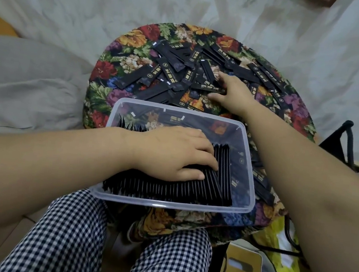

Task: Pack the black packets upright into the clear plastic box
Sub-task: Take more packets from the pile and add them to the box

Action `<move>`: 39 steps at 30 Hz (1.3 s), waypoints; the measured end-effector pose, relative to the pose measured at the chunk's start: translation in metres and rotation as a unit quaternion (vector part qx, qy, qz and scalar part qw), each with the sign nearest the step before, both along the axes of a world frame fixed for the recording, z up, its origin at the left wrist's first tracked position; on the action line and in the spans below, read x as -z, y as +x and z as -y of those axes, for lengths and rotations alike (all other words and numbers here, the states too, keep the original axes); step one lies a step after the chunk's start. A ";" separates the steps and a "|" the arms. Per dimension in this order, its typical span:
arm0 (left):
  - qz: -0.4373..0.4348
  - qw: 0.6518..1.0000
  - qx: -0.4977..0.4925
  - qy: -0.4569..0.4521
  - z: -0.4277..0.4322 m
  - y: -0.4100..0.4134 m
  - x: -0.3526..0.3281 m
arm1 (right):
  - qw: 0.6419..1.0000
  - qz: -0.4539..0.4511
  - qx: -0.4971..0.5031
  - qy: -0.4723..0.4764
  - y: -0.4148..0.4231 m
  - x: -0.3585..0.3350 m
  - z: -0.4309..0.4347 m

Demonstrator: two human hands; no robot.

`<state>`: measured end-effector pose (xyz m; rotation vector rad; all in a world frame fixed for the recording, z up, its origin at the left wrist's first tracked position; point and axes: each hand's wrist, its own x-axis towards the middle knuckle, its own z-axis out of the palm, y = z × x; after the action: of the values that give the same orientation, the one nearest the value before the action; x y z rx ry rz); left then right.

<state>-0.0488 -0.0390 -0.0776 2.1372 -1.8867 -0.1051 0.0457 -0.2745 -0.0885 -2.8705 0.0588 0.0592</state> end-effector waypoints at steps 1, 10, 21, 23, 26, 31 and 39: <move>0.001 1.000 -0.001 0.001 0.000 0.000 0.000 | 0.999 -0.011 0.019 0.037 0.003 -0.002 -0.003; -0.002 1.000 -0.007 0.014 0.000 0.000 -0.002 | 0.989 -0.052 0.070 0.118 0.016 -0.006 -0.011; 0.003 1.000 -0.007 0.011 -0.001 -0.002 -0.003 | 0.988 0.023 0.061 0.137 -0.004 -0.024 -0.014; 0.002 1.000 -0.007 0.019 -0.001 -0.003 -0.004 | 0.978 0.084 0.090 0.166 -0.015 -0.030 -0.012; -0.011 0.999 -0.005 0.051 0.000 -0.003 -0.009 | 0.940 0.161 0.148 0.262 -0.042 -0.038 -0.008; 0.003 0.995 -0.013 0.097 0.003 -0.003 -0.013 | 0.870 0.239 0.220 0.370 -0.106 -0.033 0.000; 0.003 0.995 -0.017 0.102 0.003 -0.006 -0.016 | 0.823 0.306 0.286 0.383 -0.197 -0.004 0.009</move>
<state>-0.0550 -0.0415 -0.0615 2.3014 -1.9151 -0.2981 -0.1518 -0.2836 -0.0846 -1.8458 0.6074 -0.7651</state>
